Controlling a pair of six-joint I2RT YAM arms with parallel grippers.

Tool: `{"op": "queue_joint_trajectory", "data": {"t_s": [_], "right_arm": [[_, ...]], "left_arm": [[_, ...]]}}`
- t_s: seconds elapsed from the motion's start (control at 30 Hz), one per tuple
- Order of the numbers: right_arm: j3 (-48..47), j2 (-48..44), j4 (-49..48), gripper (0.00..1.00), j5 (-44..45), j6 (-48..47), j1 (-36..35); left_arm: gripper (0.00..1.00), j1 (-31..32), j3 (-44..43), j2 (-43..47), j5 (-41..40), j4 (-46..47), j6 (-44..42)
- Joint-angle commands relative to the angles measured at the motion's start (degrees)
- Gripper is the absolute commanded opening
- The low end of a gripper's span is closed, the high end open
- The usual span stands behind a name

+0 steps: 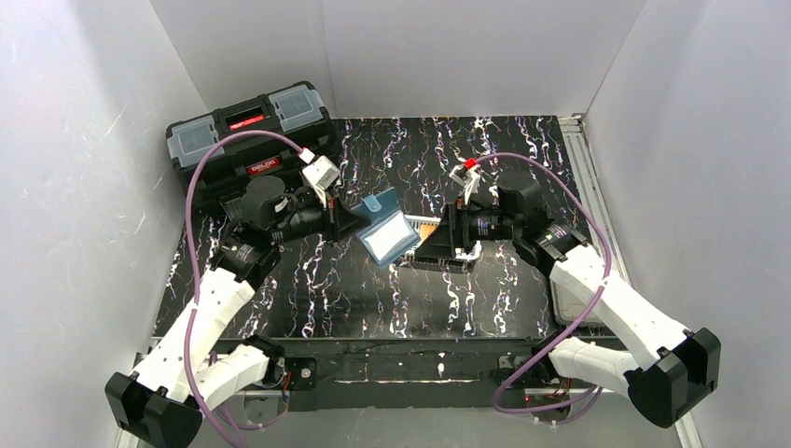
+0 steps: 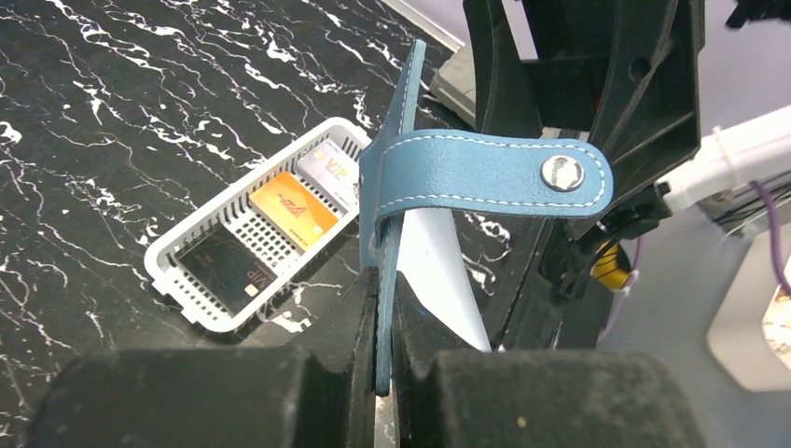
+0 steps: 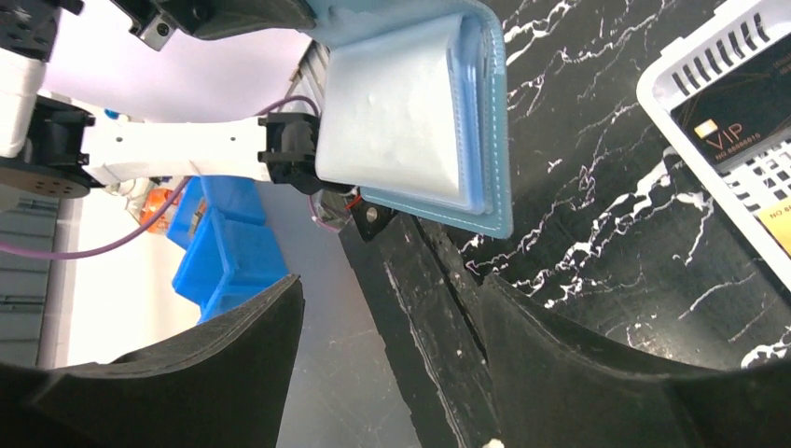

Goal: Put the credit cards into the card holder
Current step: Turn over the card slot in the card holder.

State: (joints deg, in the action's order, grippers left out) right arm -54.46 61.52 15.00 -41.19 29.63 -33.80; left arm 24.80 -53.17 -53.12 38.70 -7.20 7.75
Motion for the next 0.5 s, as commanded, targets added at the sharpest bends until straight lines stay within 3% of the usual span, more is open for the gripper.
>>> {"op": "queue_joint_trajectory", "data": {"t_s": [0.0, 0.47], "right_arm": [[1.2, -1.0, -8.9, 0.74, -1.5, 3.9, 0.4], [5.2, -1.9, -14.4, 0.65, 1.9, 8.0, 1.6]], "left_arm": [[0.00, -1.0, -3.2, -0.7, 1.8, 4.3, 9.2], [0.00, -3.0, -5.2, -3.3, 3.3, 9.2, 20.3]]}}
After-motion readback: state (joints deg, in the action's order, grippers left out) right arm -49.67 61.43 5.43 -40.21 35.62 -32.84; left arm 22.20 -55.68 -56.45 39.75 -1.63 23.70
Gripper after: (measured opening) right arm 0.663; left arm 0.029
